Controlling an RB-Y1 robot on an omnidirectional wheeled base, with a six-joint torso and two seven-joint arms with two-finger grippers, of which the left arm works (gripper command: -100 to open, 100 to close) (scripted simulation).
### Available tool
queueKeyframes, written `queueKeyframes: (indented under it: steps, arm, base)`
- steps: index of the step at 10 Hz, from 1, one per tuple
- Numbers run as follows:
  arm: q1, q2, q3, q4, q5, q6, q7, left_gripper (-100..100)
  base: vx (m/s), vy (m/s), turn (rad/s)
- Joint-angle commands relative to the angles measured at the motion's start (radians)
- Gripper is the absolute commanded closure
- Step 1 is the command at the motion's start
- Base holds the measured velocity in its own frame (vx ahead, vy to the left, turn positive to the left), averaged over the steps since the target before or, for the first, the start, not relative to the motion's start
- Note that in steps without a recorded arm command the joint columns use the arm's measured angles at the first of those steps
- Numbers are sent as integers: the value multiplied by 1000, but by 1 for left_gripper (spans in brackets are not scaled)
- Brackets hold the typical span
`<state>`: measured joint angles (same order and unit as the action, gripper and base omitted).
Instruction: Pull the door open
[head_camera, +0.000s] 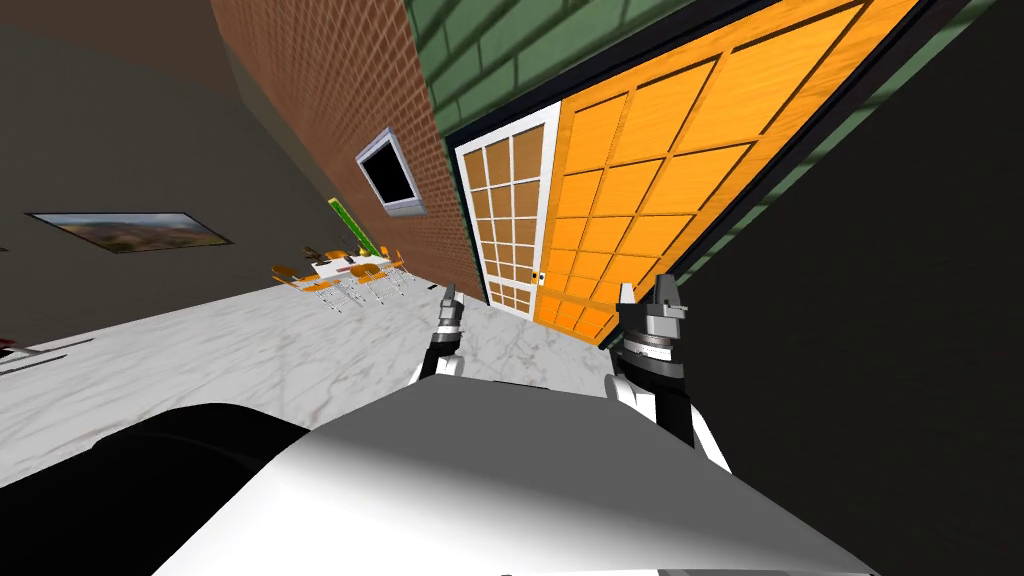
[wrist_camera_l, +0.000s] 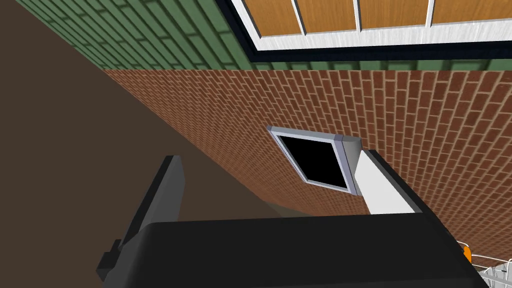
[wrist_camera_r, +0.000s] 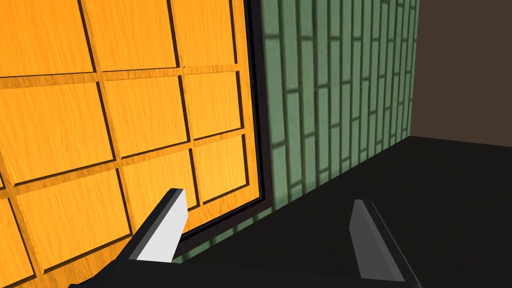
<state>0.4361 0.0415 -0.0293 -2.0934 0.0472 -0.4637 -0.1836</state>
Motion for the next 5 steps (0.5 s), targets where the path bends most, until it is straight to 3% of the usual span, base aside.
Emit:
queueKeyframes:
  steps: [1, 5]
  arm:
    - [-5, 4, 6, 34, -9, -13, -35, -100]
    - [-23, 16, 24, 115, -26, -36, -108, -100]
  base:
    - [118, -12, -82]
    - [81, -25, -71]
